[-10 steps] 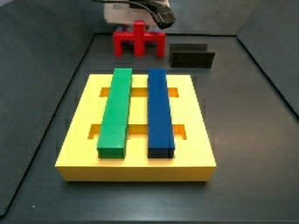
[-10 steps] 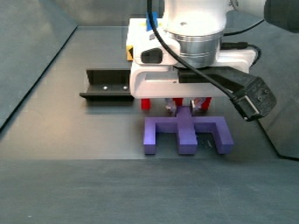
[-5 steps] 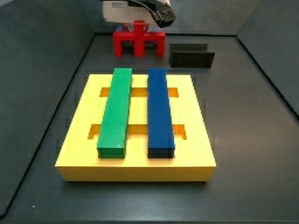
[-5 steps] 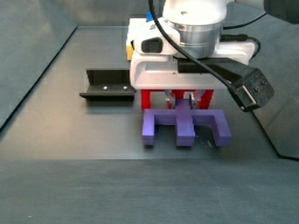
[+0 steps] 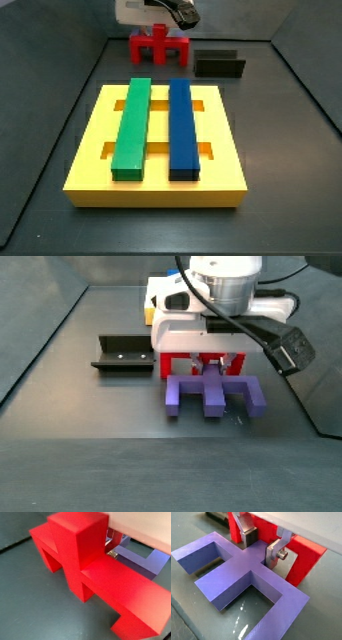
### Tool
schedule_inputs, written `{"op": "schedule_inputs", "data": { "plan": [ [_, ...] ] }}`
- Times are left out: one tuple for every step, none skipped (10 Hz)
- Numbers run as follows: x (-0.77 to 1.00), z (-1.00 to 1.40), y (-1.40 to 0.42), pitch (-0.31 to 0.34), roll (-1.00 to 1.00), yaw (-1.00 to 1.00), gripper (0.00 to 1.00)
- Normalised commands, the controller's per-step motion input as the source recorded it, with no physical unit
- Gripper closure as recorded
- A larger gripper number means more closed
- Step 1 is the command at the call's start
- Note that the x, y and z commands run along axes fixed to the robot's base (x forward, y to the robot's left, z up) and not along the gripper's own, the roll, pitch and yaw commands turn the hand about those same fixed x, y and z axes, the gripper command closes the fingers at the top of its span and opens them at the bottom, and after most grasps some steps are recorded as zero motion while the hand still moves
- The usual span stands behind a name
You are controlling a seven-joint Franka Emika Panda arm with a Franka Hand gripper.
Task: Pick up the purple object. Move up. Place the purple object on the fixture. Regrasp the purple object. Move to above the board. Insert the purple object.
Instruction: Pick up the purple object, then move up, then place the purple object on the fixture.
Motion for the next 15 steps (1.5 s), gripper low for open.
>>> {"op": "schedule_inputs", "data": {
  "plan": [
    [0.00, 0.00, 0.00, 0.000, 0.00, 0.00, 1.00],
    [0.00, 0.00, 0.00, 0.000, 0.00, 0.00, 1.00],
    [0.00, 0.00, 0.00, 0.000, 0.00, 0.00, 1.00],
    [0.00, 0.83, 0.00, 0.000, 0.00, 0.00, 1.00],
    [-0.04, 0.55, 0.04, 0.055, 0.05, 0.03, 1.00],
    [0.00, 0.00, 0.04, 0.000, 0.00, -0.02, 1.00],
    [0.17, 0.05, 0.04, 0.160, -0.19, -0.13, 1.00],
    [0.60, 0.65, 0.10, 0.346, -0.71, -0.31, 1.00],
    [0.67, 0.90, 0.05, 0.389, -0.64, -0.32, 1.00],
    [0.69, 0.93, 0.05, 0.366, -0.63, -0.31, 1.00],
    [0.68, 0.74, 0.15, 0.266, -0.78, -0.12, 1.00],
    [0.22, 0.00, 0.21, 0.000, -0.45, 0.00, 1.00],
    [0.04, 0.01, 0.06, 0.000, -0.18, -0.01, 1.00],
    [0.48, 0.38, 0.01, 0.054, -0.52, -0.05, 1.00],
    [0.84, 0.65, 0.00, 0.200, -0.76, -0.08, 1.00]
  ]
}}
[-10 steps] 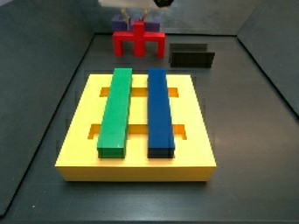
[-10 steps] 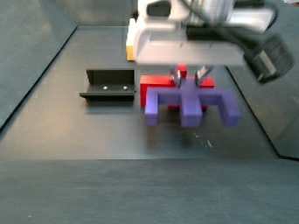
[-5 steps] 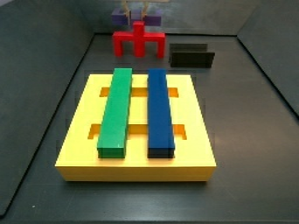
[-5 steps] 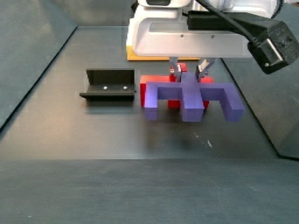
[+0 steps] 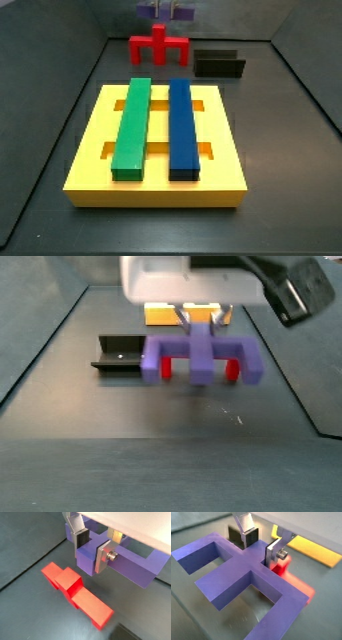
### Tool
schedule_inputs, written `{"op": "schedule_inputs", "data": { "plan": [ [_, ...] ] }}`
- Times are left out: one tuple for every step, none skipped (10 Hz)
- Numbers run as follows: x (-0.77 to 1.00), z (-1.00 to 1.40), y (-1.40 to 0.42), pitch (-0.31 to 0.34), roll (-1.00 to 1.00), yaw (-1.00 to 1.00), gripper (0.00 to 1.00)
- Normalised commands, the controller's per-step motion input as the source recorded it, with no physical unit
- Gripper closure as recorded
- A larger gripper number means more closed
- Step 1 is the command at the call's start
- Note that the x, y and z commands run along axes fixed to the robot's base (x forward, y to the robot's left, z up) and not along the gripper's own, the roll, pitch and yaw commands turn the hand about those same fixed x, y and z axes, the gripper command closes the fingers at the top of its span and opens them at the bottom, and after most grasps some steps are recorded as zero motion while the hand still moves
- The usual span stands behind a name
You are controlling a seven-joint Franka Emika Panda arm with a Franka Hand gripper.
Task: Pick up the purple object. Move up. Place the purple object on the fixture. Regrasp the purple object. Move to above the board. Insert the purple object.
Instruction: Place the purple object on the fixture.
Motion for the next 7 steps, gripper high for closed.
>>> {"op": "schedule_inputs", "data": {
  "plan": [
    [0.92, 0.61, 0.00, 0.126, -0.72, -0.11, 1.00],
    [0.91, 0.58, 0.00, 0.071, -0.67, -0.06, 1.00],
    [0.89, 0.57, 0.00, 0.071, -0.67, -0.03, 1.00],
    [0.93, 0.51, -0.06, 0.094, -0.62, -0.02, 1.00],
    [0.97, 0.49, -0.15, 0.143, -0.58, -0.02, 1.00],
    [1.00, 0.38, -0.17, 0.166, -0.53, 0.00, 1.00],
    [0.81, 0.19, -0.14, 0.000, -0.55, 0.00, 1.00]
  ]
}}
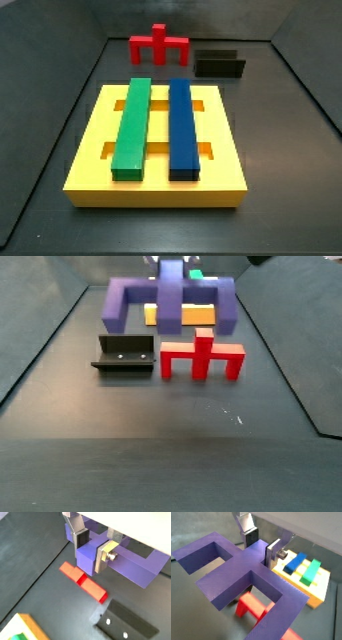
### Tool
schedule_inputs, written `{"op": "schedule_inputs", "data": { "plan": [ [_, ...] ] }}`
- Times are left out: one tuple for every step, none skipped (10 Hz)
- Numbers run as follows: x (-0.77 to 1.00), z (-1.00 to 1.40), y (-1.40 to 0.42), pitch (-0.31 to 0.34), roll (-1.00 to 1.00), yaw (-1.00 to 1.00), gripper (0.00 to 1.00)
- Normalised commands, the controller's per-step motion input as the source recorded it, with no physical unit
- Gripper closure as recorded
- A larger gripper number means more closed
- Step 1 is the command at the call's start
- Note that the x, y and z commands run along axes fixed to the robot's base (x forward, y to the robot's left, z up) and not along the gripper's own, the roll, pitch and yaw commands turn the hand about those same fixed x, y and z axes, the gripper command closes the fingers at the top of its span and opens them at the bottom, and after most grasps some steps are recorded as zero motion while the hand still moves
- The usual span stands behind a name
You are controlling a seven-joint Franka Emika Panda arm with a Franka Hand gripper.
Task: Pick up the purple object. Move up. Place the purple object on the fixture. Regrasp the purple object. Move to above the board. Insert the purple object.
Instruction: Place the purple object on the fixture.
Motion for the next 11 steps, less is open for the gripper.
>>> {"op": "schedule_inputs", "data": {
  "plan": [
    [0.83, 0.13, -0.17, 0.000, -0.57, 0.00, 1.00],
    [0.84, 0.09, -0.21, 0.000, -0.64, 0.00, 1.00],
    [0.85, 0.02, -0.29, 0.011, -0.66, 0.00, 1.00],
    [0.92, 0.00, -0.37, 0.086, -0.61, 0.00, 1.00],
    [0.97, 0.00, -0.41, 0.129, -0.56, 0.00, 1.00],
    [0.97, 0.00, -0.40, 0.151, -0.54, 0.00, 1.00],
    [1.00, 0.00, -0.47, 0.200, -0.46, 0.00, 1.00],
    [0.99, 0.00, -0.48, 0.191, -0.45, 0.00, 1.00],
    [0.59, 0.00, -0.44, 0.000, -0.29, -0.16, 1.00],
    [0.09, 0.00, -0.10, 0.006, 0.00, 0.00, 1.00],
    [0.02, 0.00, 0.00, 0.000, 0.00, 0.00, 1.00]
  ]
}}
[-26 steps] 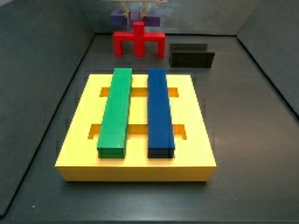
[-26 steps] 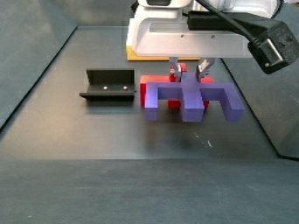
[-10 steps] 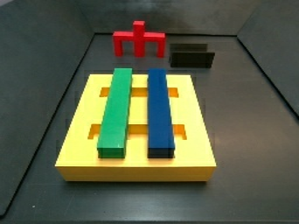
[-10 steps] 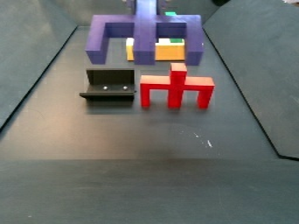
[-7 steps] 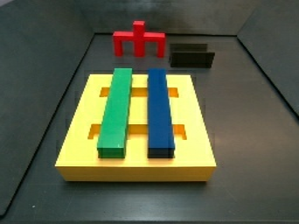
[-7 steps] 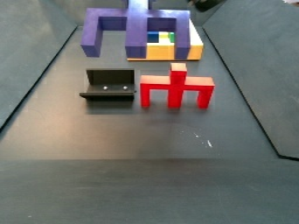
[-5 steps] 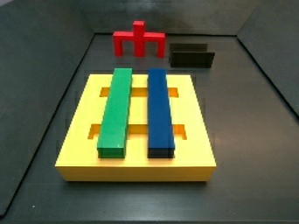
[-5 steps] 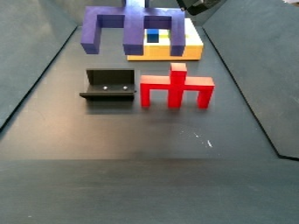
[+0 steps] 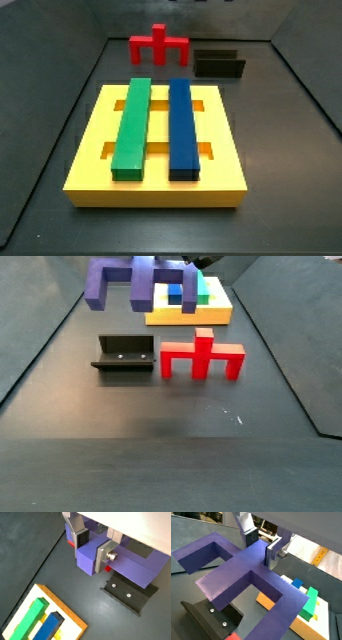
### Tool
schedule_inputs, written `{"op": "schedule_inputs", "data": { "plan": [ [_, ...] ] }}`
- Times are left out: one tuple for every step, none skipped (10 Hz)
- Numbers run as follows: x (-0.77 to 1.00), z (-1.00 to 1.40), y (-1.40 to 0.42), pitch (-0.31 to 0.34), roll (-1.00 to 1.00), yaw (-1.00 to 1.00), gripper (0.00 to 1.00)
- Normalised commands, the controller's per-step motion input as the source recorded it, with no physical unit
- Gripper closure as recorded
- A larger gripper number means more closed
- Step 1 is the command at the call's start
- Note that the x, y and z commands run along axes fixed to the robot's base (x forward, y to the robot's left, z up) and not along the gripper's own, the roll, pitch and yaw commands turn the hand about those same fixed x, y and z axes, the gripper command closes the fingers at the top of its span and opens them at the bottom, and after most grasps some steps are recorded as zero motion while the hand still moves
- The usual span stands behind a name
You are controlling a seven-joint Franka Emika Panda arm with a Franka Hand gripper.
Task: Pick up the purple object. Move up. Place the purple object on the fixture. Regrasp the purple object. Move to above the board. Insert the purple object.
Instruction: Place the purple object on the fixture.
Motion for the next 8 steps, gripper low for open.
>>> {"op": "schedule_inputs", "data": {
  "plan": [
    [0.38, -0.21, -0.27, 0.009, -0.19, 0.17, 1.00],
    [0.77, -0.32, -0.26, 0.000, -0.50, 0.25, 1.00],
    [0.79, -0.30, -0.26, 0.000, -0.58, 0.21, 1.00],
    [0.80, -0.27, -0.26, 0.000, -0.61, 0.17, 1.00],
    [0.81, -0.27, -0.25, 0.000, -0.60, 0.16, 1.00],
    [0.85, -0.22, -0.23, 0.000, -0.53, 0.14, 1.00],
    [0.95, -0.21, -0.22, 0.000, -0.48, 0.10, 1.00],
    [1.00, -0.25, -0.17, 0.029, -0.41, 0.07, 1.00]
  ]
}}
